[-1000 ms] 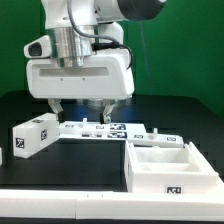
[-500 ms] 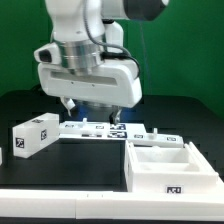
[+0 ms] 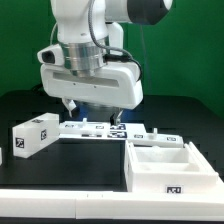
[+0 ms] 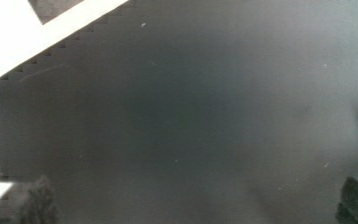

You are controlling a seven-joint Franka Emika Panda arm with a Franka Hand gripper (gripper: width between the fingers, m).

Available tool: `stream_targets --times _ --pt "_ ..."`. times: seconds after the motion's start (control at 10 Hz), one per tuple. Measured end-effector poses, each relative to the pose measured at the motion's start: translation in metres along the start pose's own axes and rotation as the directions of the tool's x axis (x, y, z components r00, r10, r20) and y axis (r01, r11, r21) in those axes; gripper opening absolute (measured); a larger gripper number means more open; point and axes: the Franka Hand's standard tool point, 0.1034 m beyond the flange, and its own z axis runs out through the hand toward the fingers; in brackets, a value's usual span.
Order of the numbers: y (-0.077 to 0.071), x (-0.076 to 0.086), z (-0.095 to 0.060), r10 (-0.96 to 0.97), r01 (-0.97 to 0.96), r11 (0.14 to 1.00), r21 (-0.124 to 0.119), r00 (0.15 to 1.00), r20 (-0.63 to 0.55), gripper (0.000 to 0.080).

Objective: Assemble cabinet

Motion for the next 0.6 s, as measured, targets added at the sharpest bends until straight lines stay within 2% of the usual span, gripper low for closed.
stream_targets --times 0.1,0.2,0.3,0.6 --pt "0.012 -0.01 0.008 -0.107 0.108 0.994 -0.007 0.994 0.024 0.0796" --pt "0.02 -0.023 0.013 -0.19 0.191 0.981 -0.025 0.981 0.049 0.0796" --pt "0.021 -0.028 0.013 -0.226 0.229 0.973 -0.04 0.972 0.059 0.0796" --pt "0.022 -0.027 0.014 -0.217 0.219 0.975 -0.04 0.974 0.059 0.0796"
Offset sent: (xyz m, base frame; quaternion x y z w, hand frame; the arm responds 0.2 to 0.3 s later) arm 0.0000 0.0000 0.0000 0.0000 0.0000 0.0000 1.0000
